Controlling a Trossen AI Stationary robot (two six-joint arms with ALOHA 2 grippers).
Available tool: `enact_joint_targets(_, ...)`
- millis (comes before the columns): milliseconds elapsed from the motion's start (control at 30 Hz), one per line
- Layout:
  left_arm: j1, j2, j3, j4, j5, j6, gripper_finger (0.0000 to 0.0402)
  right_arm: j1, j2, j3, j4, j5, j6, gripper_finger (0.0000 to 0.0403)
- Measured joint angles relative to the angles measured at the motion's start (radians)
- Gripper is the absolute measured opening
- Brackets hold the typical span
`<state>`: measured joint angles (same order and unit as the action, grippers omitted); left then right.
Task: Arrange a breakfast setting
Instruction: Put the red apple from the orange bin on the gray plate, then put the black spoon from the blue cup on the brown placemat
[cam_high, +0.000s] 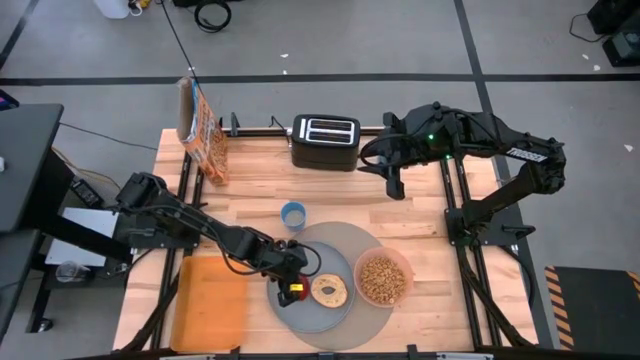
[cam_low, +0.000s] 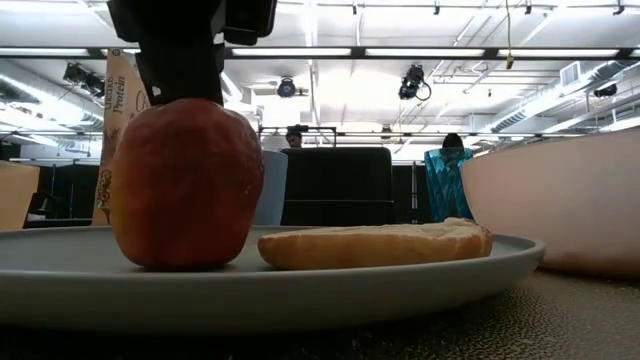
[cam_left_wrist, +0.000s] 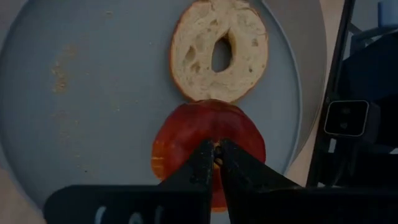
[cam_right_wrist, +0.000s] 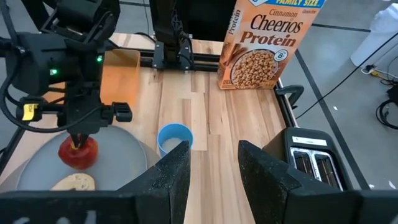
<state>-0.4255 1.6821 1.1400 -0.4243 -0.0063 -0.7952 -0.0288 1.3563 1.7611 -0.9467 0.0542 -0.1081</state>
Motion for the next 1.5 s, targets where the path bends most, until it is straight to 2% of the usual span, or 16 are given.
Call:
enact_joint_targets(267,-0.001,0.0,0.0,0.006,0.008,-0.011,0.0045,0.0,0.0,0.0,-0.008,-0.004,-0.007,0.0142)
enact_joint_targets(567,-0.001,-0.017,-0.001,0.0,0.064,-0.045,0.0107,0.0,0.0,0.0,-0.008,-0.004,-0.016,0.0142)
enact_joint_targets(867,0.004,-0.086,-0.001,-0.01,0.066,-0.085,0.0164,0.0,0.0,0.0,-0.008,-0.004,-0.016,0.0142)
enact_joint_targets(1133,0.022,-0.16,-0.001,-0.038,0.05,-0.107,0.0172,0.0,0.0,0.0,-0.008,-0.004,-0.016,0.0142)
enact_joint_targets(1400,0.112,-0.273,-0.001,-0.024,0.027,-0.102,0.0172,-0.001,0.007,0.0,-0.006,0.006,-0.008,0.0142)
enact_joint_targets(1500,0.147,-0.331,-0.001,-0.007,-0.023,-0.08,0.0172,-0.021,0.028,0.0,-0.014,0.019,0.033,0.0141)
